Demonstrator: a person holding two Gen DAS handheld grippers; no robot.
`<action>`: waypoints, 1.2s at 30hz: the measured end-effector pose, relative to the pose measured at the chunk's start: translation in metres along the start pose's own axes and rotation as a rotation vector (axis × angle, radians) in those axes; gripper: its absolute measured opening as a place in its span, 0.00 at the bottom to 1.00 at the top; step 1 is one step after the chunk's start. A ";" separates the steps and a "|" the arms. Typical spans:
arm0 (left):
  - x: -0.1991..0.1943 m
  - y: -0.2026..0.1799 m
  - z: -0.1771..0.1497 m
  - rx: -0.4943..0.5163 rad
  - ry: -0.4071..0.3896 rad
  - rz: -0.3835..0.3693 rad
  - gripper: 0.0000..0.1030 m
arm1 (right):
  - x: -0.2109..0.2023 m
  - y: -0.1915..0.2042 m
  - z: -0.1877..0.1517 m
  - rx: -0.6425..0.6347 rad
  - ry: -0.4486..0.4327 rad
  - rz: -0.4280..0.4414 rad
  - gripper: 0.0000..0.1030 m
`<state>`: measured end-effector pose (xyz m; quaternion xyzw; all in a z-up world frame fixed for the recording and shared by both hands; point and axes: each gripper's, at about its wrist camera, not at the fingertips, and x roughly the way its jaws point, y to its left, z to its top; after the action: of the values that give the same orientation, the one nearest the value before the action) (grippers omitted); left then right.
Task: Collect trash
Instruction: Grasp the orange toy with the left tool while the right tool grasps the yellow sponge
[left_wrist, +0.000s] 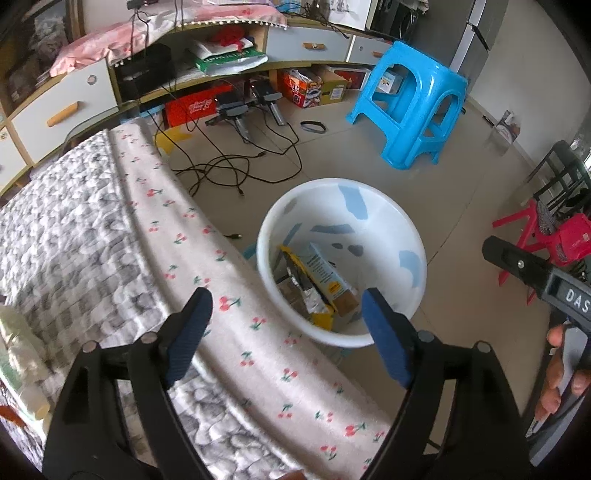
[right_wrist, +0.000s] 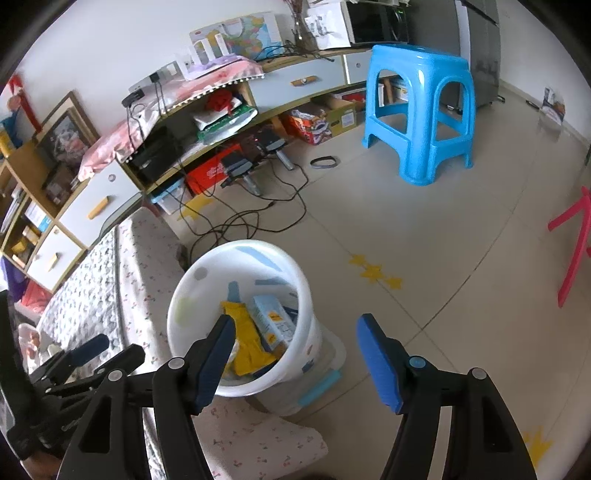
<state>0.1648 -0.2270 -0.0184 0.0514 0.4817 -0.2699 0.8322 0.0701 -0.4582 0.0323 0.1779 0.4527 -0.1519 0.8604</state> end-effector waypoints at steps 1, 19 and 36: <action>-0.003 0.002 -0.002 0.001 -0.003 0.004 0.82 | -0.001 0.003 -0.001 -0.005 0.002 0.007 0.68; -0.080 0.098 -0.066 -0.140 -0.036 0.112 0.86 | 0.004 0.093 -0.031 -0.170 0.103 0.115 0.74; -0.108 0.237 -0.129 -0.396 -0.002 0.231 0.86 | 0.019 0.177 -0.058 -0.293 0.169 0.157 0.76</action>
<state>0.1408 0.0618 -0.0387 -0.0585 0.5155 -0.0731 0.8518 0.1128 -0.2765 0.0155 0.0978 0.5252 -0.0012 0.8453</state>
